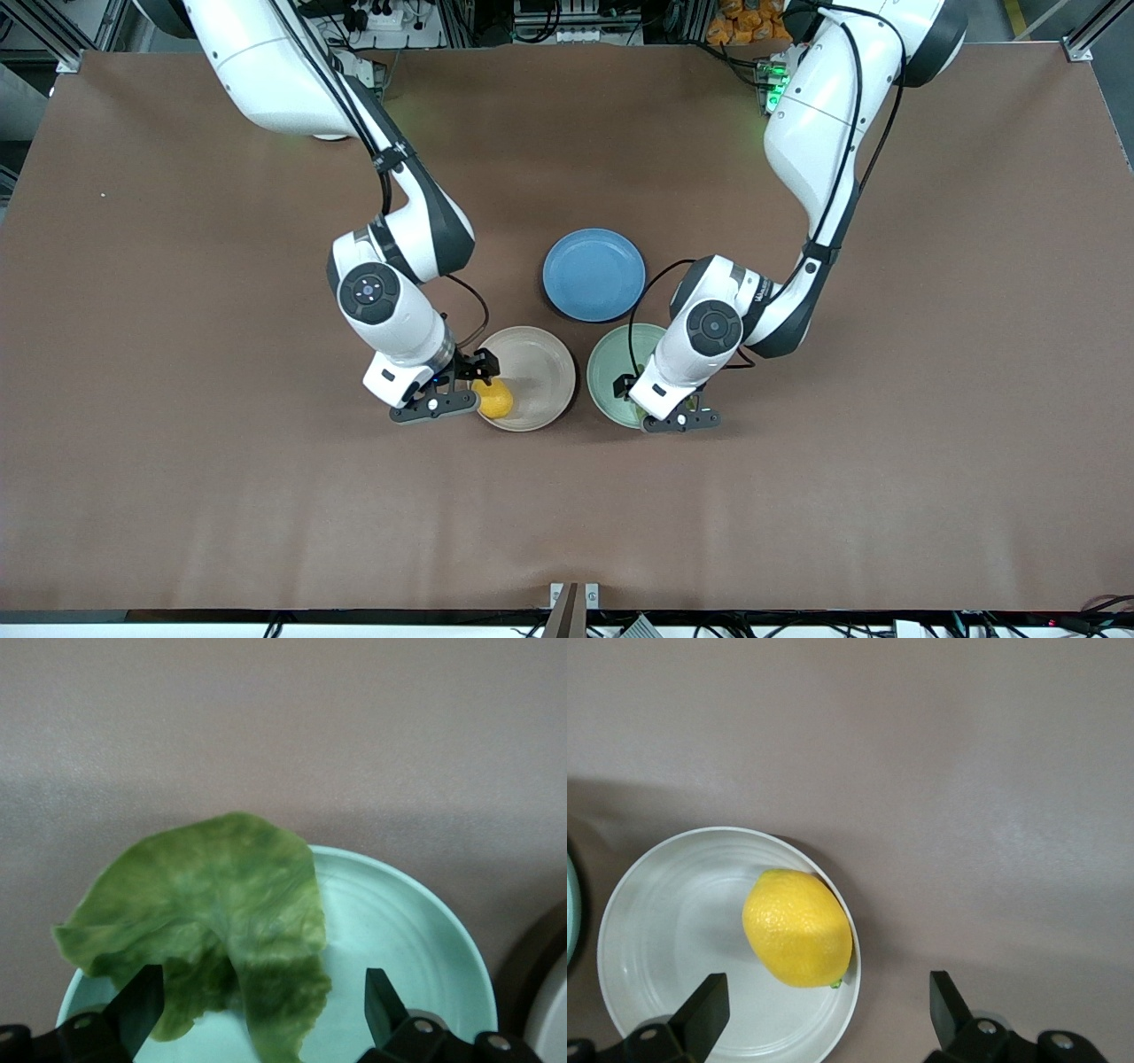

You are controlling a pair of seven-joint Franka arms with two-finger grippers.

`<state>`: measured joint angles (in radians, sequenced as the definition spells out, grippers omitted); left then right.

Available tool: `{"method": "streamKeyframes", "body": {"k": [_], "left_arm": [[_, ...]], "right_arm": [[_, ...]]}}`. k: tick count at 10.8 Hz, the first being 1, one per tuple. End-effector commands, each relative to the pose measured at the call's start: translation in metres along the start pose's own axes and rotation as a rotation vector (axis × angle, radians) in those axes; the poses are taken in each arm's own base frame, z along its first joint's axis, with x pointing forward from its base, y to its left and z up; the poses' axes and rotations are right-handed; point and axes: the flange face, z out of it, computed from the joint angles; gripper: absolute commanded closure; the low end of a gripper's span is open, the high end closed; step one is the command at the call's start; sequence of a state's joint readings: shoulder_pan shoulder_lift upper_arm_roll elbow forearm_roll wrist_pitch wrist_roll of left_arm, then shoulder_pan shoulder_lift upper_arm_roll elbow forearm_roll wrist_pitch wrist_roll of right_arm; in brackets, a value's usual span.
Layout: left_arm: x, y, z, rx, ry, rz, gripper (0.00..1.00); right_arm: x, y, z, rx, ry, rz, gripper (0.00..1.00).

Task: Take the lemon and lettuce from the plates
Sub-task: 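Lower and close the right gripper on the lemon while the left grasps lettuce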

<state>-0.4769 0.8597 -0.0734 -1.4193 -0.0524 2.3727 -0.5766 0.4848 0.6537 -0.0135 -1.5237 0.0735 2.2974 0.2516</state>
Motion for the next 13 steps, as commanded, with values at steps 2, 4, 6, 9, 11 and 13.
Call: {"method": "streamKeyframes", "body": {"k": [2,4,6,9,11,13], "left_arm": [[0.001,0.004,0.006,0.016,0.019,-0.003,0.24],[0.001,0.003,0.004,0.017,0.022,0.001,0.55],[0.001,0.004,0.005,0.037,0.035,0.029,0.71],[0.000,0.005,0.005,0.061,0.051,0.065,0.93],[0.000,0.004,0.003,0.065,0.048,0.065,1.00],[-0.001,0.004,-0.004,0.084,0.024,0.061,1.00]], "right_arm": [[0.005,-0.016,0.034,-0.011,0.054,0.064,0.00],[0.003,-0.026,0.055,-0.030,0.052,0.060,0.00],[0.002,-0.034,0.066,-0.066,0.063,0.065,0.00],[-0.002,-0.038,0.075,-0.080,0.057,0.057,0.00],[-0.003,-0.038,0.078,-0.106,0.064,0.028,0.18],[-0.003,-0.038,0.079,-0.108,0.064,0.025,0.71]]}}
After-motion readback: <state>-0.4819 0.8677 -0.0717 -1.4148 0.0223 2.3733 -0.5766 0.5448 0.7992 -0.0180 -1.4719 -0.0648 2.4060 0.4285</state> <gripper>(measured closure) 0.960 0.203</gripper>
